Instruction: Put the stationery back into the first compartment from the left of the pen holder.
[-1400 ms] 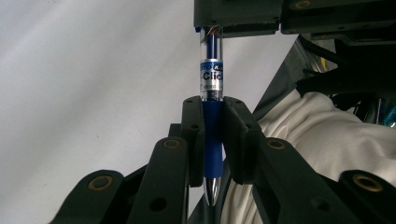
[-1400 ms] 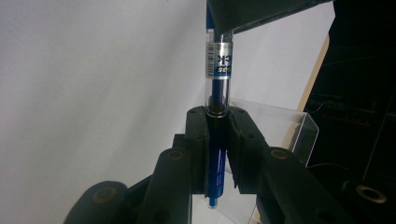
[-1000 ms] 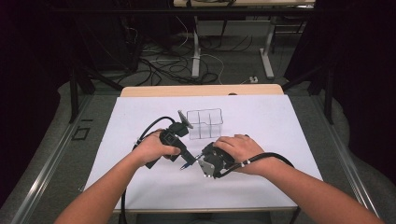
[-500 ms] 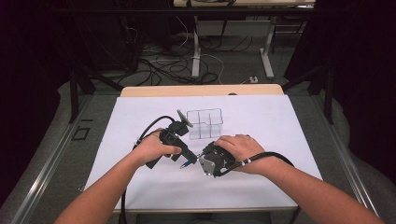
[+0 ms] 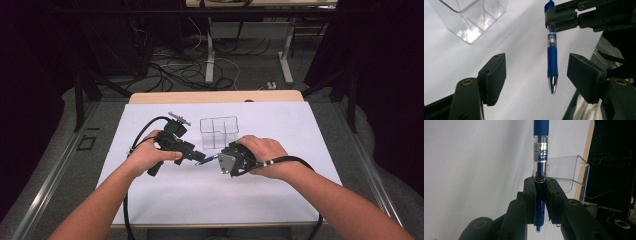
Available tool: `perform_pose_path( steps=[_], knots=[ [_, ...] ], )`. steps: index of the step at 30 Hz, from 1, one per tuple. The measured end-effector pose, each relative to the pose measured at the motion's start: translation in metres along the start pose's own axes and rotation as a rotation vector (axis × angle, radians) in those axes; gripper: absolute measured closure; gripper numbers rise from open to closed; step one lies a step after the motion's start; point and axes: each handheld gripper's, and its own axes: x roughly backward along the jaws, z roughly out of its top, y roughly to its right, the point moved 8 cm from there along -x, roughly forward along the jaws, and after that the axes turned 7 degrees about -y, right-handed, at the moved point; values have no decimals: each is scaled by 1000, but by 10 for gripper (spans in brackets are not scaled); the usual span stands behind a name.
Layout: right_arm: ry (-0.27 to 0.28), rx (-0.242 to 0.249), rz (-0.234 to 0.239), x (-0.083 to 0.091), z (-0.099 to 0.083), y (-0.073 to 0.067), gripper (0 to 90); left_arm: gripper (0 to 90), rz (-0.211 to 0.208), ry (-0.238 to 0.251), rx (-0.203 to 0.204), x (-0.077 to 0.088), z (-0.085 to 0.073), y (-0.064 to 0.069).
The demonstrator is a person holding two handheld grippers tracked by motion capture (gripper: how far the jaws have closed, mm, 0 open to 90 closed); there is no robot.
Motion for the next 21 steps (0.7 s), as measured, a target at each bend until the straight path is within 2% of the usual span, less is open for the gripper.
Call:
perform_pose_path(
  steps=[2,3,5,7,8,12,14,16,18,19,20,21],
  knots=[
    [-5,-23,-3,0,-4,3,800,299,22,31,-11,7,-1,-3],
    [-7,-43,-2,0,-5,4,799,289,34,42,-36,10,-2,-5],
    [1,-71,-7,0,-8,10,800,279,54,75,-43,15,-3,-8],
    [0,-121,-9,1,-12,15,799,265,74,85,-49,19,-5,-13],
    [9,-128,-14,1,-14,19,799,255,85,81,-49,21,-7,-15],
    [22,-236,-15,3,-20,31,800,250,89,89,-42,25,-11,-19],
    [54,-292,-25,3,-21,39,799,246,113,85,-53,26,-14,-23],
    [63,-345,-19,4,-23,45,800,236,130,101,-56,25,-14,-26],
    [82,-417,-16,4,-24,51,799,209,125,112,-34,25,-15,-27],
    [98,-437,-15,4,-25,54,799,192,129,140,-20,23,-14,-28],
    [111,-475,-15,4,-25,57,800,166,129,134,-24,24,-14,-29],
    [128,-507,-11,3,-25,60,799,161,136,148,-23,23,-14,-31]
  ],
)
